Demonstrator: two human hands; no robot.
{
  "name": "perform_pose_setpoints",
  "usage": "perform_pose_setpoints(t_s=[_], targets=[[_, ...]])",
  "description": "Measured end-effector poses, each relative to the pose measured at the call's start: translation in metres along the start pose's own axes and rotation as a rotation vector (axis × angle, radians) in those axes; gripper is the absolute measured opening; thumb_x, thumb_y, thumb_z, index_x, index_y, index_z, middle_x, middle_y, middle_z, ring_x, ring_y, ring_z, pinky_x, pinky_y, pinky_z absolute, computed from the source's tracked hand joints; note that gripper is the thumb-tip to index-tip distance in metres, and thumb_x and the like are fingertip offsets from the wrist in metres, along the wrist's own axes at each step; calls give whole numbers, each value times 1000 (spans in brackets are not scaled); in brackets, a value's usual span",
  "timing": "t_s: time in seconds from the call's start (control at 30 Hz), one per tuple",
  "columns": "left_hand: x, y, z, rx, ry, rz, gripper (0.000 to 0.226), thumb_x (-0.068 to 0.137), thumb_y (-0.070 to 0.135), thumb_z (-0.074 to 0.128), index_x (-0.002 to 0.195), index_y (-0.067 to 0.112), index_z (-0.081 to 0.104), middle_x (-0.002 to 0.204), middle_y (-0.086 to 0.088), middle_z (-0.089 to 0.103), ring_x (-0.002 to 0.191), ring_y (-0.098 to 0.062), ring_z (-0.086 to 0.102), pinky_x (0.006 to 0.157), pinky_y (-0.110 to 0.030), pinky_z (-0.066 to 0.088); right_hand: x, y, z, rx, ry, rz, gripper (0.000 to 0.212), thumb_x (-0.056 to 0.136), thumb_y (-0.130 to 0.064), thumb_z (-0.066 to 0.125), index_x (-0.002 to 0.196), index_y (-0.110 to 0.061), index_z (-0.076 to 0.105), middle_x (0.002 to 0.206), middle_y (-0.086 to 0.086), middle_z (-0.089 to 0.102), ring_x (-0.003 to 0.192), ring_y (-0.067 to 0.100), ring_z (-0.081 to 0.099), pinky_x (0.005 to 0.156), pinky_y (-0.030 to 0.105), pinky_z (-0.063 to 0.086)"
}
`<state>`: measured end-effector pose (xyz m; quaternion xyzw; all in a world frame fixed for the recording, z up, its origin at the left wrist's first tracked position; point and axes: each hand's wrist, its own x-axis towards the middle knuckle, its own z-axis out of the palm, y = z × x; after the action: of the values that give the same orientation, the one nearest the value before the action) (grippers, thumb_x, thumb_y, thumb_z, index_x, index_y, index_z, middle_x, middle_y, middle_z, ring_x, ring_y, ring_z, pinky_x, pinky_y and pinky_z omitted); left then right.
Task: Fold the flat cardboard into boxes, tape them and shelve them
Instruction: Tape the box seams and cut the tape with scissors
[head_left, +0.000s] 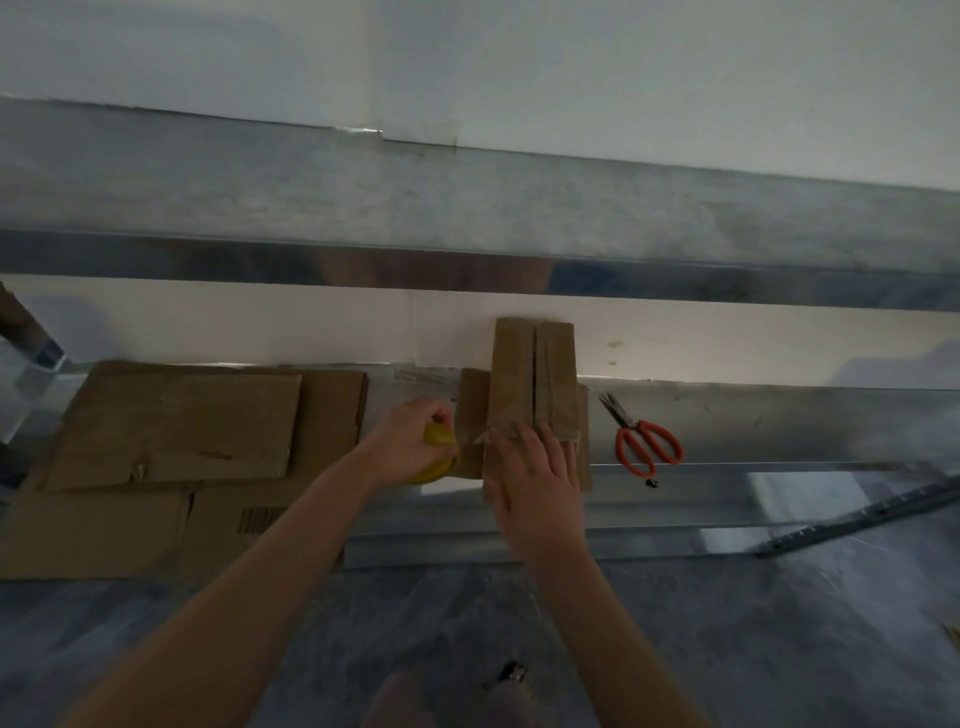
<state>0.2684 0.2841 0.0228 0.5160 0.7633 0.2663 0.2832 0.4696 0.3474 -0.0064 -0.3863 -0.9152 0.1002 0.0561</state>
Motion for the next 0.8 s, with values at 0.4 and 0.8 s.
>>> perform_pose_setpoints(t_s=[0.4,0.8], targets=[[19,-14,-10,202,-64,167,26,80,24,72,93,28,49,95,8,52,88,-12,50,71,-23,38,7,49,-3,14,-34,-80,56,97,-46,28,152,-39,18,159,-5,25,150,21,12,120,53,19],[-1,-13,-13,54,105,121,27,78,26,76,93,30,53,97,14,50,86,-2,49,67,-15,34,1,35,-12,30,54,-90,59,96,-56,29,152,-39,19,159,-3,25,151,23,7,120,55,17]])
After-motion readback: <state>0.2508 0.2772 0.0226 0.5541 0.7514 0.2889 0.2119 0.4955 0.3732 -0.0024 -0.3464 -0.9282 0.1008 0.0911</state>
